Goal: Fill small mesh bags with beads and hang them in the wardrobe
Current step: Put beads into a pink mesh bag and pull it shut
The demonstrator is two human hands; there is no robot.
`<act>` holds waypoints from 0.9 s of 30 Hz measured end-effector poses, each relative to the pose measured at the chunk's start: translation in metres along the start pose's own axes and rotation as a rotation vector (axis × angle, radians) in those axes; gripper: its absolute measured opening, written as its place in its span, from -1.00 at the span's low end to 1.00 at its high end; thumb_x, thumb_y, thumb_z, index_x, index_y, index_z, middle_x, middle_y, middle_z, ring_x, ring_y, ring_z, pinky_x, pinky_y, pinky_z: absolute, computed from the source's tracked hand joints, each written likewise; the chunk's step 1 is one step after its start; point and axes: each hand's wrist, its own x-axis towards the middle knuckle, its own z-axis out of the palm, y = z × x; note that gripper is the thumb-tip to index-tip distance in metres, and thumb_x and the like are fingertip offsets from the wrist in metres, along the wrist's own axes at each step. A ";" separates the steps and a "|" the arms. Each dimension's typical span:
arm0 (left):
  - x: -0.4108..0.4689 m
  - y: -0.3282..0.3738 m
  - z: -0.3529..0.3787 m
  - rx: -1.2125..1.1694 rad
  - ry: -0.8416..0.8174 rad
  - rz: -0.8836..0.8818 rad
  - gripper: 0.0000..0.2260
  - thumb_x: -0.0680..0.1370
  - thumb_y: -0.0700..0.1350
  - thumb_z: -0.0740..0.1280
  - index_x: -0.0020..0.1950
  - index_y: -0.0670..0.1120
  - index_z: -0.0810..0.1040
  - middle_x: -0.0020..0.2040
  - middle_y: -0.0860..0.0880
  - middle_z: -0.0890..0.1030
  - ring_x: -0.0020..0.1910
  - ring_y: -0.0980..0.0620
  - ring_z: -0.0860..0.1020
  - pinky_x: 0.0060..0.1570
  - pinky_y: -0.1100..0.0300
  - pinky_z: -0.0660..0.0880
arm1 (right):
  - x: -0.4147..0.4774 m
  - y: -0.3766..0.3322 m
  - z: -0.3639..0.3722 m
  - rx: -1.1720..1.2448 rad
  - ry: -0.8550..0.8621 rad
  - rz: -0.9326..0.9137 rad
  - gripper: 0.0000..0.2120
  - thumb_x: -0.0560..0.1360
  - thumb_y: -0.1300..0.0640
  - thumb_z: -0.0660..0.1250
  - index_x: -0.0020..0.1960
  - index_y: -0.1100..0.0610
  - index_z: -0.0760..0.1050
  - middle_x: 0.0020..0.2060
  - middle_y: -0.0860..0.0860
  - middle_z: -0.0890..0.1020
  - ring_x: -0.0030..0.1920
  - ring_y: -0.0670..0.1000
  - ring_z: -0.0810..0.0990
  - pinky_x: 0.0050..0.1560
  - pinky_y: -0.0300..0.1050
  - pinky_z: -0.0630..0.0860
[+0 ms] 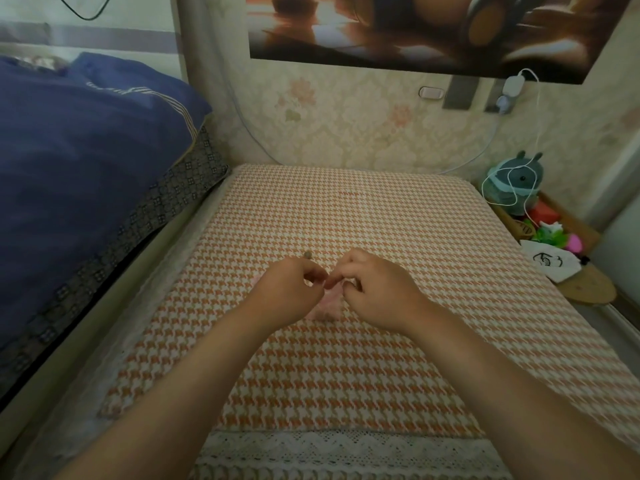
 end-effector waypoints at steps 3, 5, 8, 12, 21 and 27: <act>0.001 0.001 0.000 0.011 0.000 0.000 -0.76 0.55 -0.17 0.32 0.19 -0.05 0.66 0.17 0.04 0.66 0.13 0.17 0.54 0.10 0.34 0.40 | -0.001 0.006 -0.001 -0.064 -0.072 -0.011 -0.75 0.53 0.08 0.31 0.13 -0.13 0.65 0.07 -0.22 0.60 0.03 -0.18 0.54 -0.04 -0.16 0.50; 0.000 0.003 0.001 0.009 -0.012 0.004 -0.74 0.55 -0.17 0.32 0.21 -0.03 0.65 0.17 0.06 0.65 0.11 0.16 0.55 0.01 0.38 0.39 | -0.002 0.009 -0.005 -0.037 -0.062 -0.005 -0.83 0.54 0.03 0.36 0.06 -0.11 0.69 -0.06 -0.23 0.61 -0.07 -0.21 0.53 -0.07 -0.20 0.46; -0.002 0.013 0.003 -0.001 -0.034 0.022 -0.73 0.56 -0.18 0.31 0.22 -0.01 0.65 0.11 0.07 0.67 0.21 0.05 0.57 0.05 0.22 0.50 | -0.003 0.015 -0.015 -0.001 -0.060 0.023 -0.88 0.53 0.00 0.39 0.01 -0.12 0.70 -0.16 -0.27 0.59 -0.15 -0.23 0.52 -0.09 -0.19 0.50; 0.002 0.016 0.012 -0.001 -0.054 0.072 -0.73 0.57 -0.17 0.32 0.24 -0.02 0.65 0.09 0.04 0.68 -0.34 0.37 0.52 -0.29 0.54 0.45 | -0.011 0.028 -0.020 0.163 -0.072 0.103 -0.82 0.53 0.09 0.41 0.07 -0.15 0.66 -0.09 -0.28 0.64 -0.18 -0.24 0.58 -0.08 -0.21 0.56; 0.007 0.018 0.015 0.021 0.000 0.005 -0.73 0.57 -0.18 0.31 0.24 -0.03 0.63 0.00 0.01 0.64 -0.56 0.23 0.45 -0.58 0.48 0.29 | -0.014 0.051 0.005 -0.086 -0.080 0.198 -0.89 0.53 0.05 0.37 0.01 -0.07 0.66 -0.03 -0.11 0.67 -0.01 -0.02 0.62 -0.05 -0.03 0.59; 0.005 0.015 0.012 0.052 0.002 0.000 -0.72 0.56 -0.15 0.33 0.25 0.01 0.62 -0.17 0.15 0.56 -0.49 0.13 0.54 -0.56 0.38 0.38 | -0.002 0.047 0.021 -0.260 -0.076 0.142 -0.87 0.52 -0.04 0.35 -0.05 -0.03 0.63 -0.09 -0.04 0.57 -0.07 0.07 0.62 -0.28 -0.13 0.37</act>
